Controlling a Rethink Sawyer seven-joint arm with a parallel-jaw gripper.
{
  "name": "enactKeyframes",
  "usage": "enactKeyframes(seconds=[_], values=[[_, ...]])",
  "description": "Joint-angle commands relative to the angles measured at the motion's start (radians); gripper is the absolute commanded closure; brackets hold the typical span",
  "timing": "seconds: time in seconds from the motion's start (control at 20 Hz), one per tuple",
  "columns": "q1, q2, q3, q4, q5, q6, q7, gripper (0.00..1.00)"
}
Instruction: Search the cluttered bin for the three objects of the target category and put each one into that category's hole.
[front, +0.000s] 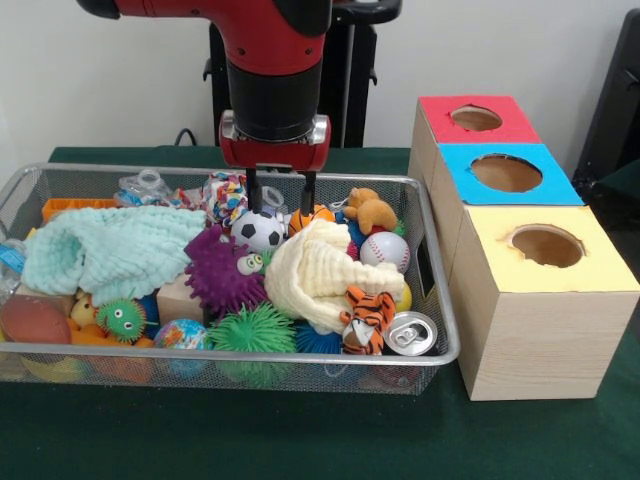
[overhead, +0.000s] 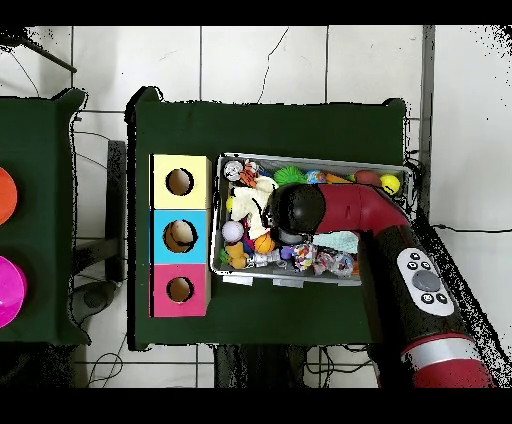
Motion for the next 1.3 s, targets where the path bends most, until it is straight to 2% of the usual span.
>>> enactKeyframes(seconds=[0.05,0.3,0.7,1.15,1.3], values=[[-0.009,-0.033,0.021,0.108,-0.025,-0.007,-0.072,0.0],[-0.018,-0.019,0.013,0.163,-0.047,-0.097,-0.038,0.0],[-0.018,0.009,0.003,0.184,-0.05,-0.138,-0.019,0.0],[-0.011,0.001,-0.021,0.244,-0.056,-0.215,0.019,0.0],[-0.027,0.01,-0.019,0.241,-0.061,-0.221,-0.003,0.0]])
